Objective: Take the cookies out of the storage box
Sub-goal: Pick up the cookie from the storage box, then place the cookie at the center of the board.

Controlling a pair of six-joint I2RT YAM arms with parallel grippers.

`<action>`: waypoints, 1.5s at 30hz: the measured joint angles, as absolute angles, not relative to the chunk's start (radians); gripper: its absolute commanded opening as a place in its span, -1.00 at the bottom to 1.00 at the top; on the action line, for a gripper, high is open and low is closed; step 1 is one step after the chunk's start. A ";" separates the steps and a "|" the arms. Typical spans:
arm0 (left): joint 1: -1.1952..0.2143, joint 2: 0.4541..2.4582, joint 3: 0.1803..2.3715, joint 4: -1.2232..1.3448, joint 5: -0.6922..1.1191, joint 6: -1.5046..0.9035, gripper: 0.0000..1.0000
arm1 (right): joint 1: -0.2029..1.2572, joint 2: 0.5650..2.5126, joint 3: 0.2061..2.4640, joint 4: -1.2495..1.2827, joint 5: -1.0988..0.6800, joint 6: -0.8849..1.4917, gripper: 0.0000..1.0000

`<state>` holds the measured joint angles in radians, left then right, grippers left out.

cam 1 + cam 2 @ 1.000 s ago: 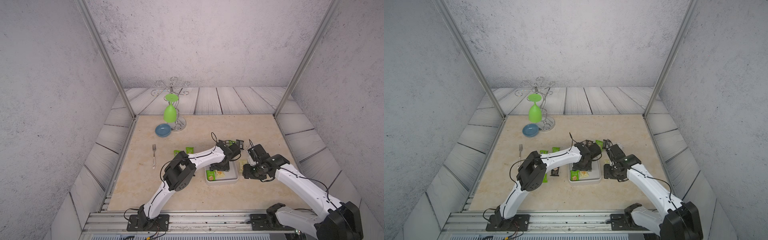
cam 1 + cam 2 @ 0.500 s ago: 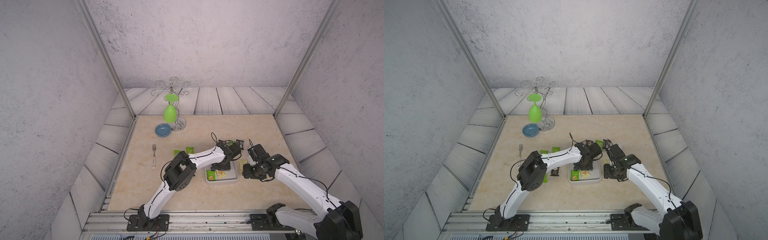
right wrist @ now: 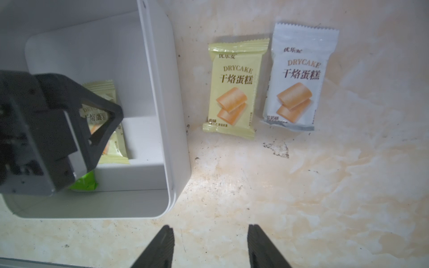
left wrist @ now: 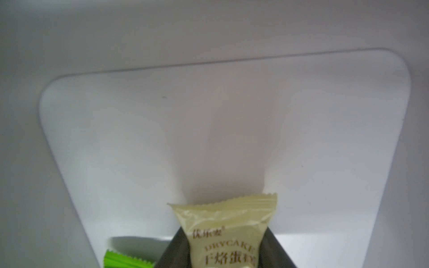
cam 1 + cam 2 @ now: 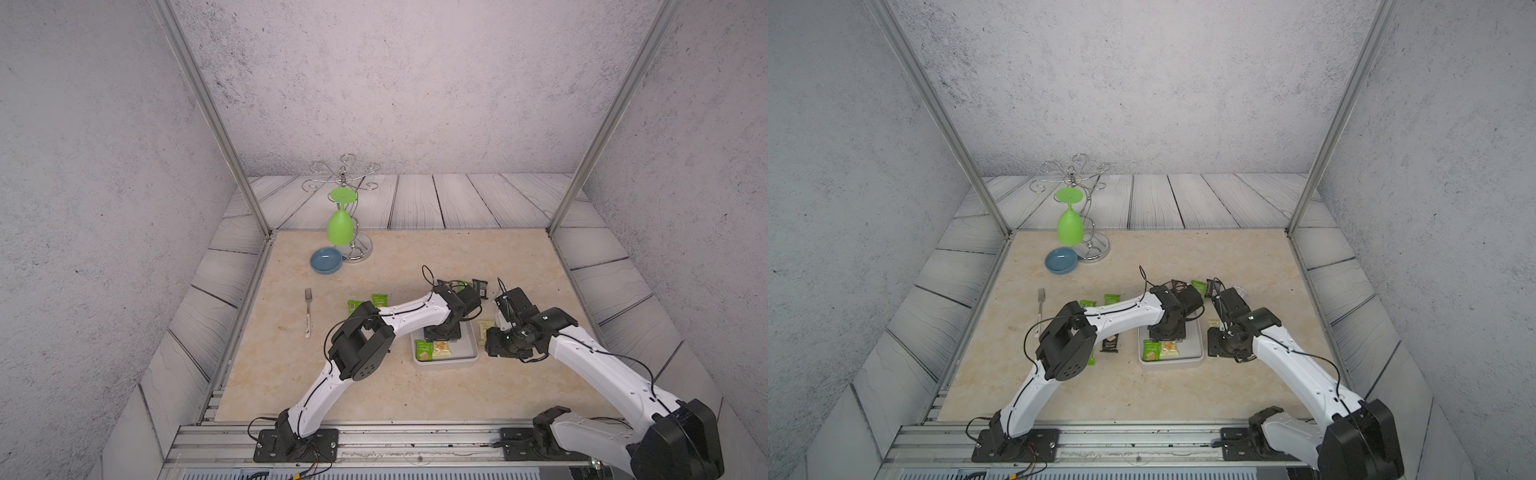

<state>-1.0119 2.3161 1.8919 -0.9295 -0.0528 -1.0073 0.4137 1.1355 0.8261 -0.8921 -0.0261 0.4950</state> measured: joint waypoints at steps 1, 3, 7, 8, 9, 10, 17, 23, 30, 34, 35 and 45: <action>-1.010 2.316 1.893 -0.929 -0.052 -1.007 -0.18 | 0.414 1.135 0.826 -0.892 -0.026 0.495 0.12; -1.010 2.315 1.893 -0.928 -0.051 -1.007 -0.17 | 0.413 1.135 0.826 -0.892 -0.026 0.495 0.13; -1.003 2.307 1.893 -0.911 -0.044 -1.007 -0.16 | 0.411 1.138 0.826 -0.892 -0.026 0.494 0.13; -1.001 2.304 1.893 -0.905 -0.043 -1.006 -0.16 | 0.411 1.140 0.826 -0.893 -0.026 0.494 0.12; -0.998 2.294 1.893 -0.900 -0.043 -1.006 -0.16 | 0.411 1.143 0.826 -0.893 -0.027 0.494 0.13; -0.995 2.280 1.893 -0.896 -0.044 -1.003 -0.16 | 0.411 1.145 0.826 -0.893 -0.027 0.494 0.13; -0.964 2.099 1.856 -0.867 -0.053 -0.990 -0.15 | 0.410 1.152 0.828 -0.890 -0.047 0.500 0.12; -0.910 1.913 1.710 -0.848 -0.074 -0.969 -0.15 | 0.410 1.175 0.833 -0.868 -0.086 0.519 0.12; -0.806 1.727 1.436 -0.846 -0.101 -0.945 -0.13 | 0.410 1.239 0.843 -0.815 -0.143 0.551 0.12; -0.723 1.607 1.274 -0.837 -0.110 -0.928 -0.12 | 0.410 1.288 0.861 -0.786 -0.178 0.570 0.12; -0.698 1.576 1.232 -0.833 -0.111 -0.921 -0.12 | 0.410 1.302 0.870 -0.779 -0.185 0.573 0.12; -0.425 1.472 1.024 -0.764 -0.109 -0.791 -0.12 | 0.413 1.405 0.969 -0.744 -0.207 0.577 0.12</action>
<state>-0.4252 1.4723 1.0237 -0.7643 -0.1093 -0.7910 0.4133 1.4048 0.9688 -0.7441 -0.2066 0.5774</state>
